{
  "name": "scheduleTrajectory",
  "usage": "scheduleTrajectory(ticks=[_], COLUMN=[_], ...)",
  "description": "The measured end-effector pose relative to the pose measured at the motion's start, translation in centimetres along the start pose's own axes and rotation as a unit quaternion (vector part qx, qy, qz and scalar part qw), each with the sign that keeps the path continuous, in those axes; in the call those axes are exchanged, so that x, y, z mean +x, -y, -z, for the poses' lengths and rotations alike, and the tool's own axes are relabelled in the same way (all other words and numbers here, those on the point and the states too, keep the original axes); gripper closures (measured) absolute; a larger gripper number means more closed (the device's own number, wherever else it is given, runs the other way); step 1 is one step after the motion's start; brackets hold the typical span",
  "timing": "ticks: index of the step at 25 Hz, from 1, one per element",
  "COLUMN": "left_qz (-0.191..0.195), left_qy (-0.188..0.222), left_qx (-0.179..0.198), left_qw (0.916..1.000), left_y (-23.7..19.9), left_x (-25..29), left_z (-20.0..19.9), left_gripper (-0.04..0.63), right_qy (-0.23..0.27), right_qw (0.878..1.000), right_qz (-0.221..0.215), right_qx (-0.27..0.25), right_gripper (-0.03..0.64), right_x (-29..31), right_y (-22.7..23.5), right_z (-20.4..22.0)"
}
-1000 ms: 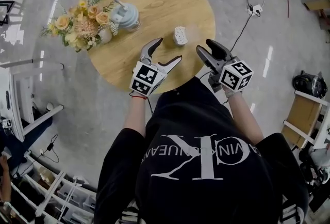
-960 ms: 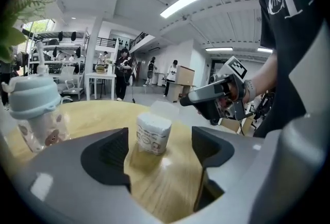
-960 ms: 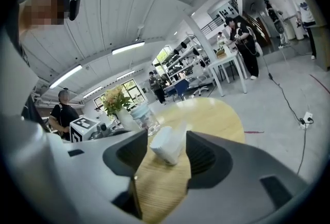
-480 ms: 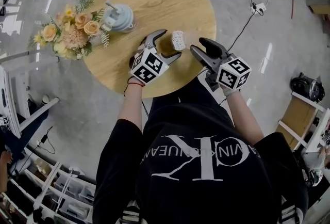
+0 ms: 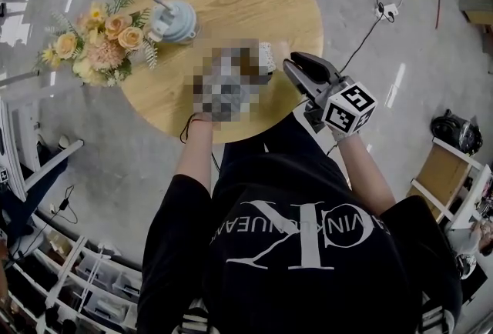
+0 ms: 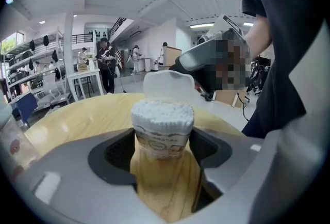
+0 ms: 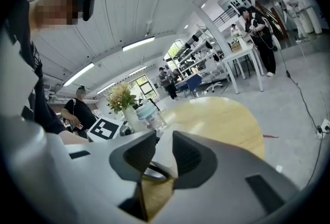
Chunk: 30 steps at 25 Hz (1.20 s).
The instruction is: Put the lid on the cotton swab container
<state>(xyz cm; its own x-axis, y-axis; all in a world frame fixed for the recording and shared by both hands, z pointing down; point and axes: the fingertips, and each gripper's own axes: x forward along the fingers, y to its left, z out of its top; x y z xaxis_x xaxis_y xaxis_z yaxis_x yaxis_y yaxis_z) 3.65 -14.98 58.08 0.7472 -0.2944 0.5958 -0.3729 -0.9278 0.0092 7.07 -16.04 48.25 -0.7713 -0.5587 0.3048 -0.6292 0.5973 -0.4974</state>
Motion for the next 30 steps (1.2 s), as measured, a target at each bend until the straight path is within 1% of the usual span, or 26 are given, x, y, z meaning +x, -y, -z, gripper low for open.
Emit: scheduleTrajectory(ticks=[3,10,13,17,24,27,30], left_qz=[-0.015,-0.058,-0.070,-0.080,-0.093,-0.093,-0.092], left_qy=[0.002,0.010,0.013,0.018,0.019,0.018,0.019], left_qx=[-0.013,-0.046,-0.057,-0.065,-0.074,-0.075,-0.074], left_qw=[0.9998,0.9972,0.9958,0.9945,0.9928,0.9927,0.9928], left_y=[0.0,0.0,0.0,0.0,0.0,-0.1,-0.1], left_x=[-0.1,0.0,0.0,0.1,0.2,0.2,0.2], left_z=[0.0,0.1,0.0,0.1,-0.1,0.0,0.0], left_gripper=[0.259,0.261,0.261,0.261,0.261,0.261,0.261], right_qy=[-0.004,-0.021,-0.032,-0.051,-0.066,-0.071,-0.082], right_qw=[1.000,0.999,0.998,0.996,0.995,0.994,0.992], right_qz=[-0.006,-0.020,-0.031,-0.042,-0.045,-0.040,-0.035], right_qx=[-0.009,-0.031,-0.042,-0.060,-0.064,-0.070,-0.093], right_gripper=[0.519,0.525,0.525,0.534,0.534,0.556,0.572], right_x=[0.5,1.8,2.4,3.4,4.2,4.4,4.5], right_y=[-0.5,-1.6,-2.2,-2.9,-3.1,-2.9,-2.9], right_z=[-0.1,0.0,0.4,1.3,2.0,2.0,2.1])
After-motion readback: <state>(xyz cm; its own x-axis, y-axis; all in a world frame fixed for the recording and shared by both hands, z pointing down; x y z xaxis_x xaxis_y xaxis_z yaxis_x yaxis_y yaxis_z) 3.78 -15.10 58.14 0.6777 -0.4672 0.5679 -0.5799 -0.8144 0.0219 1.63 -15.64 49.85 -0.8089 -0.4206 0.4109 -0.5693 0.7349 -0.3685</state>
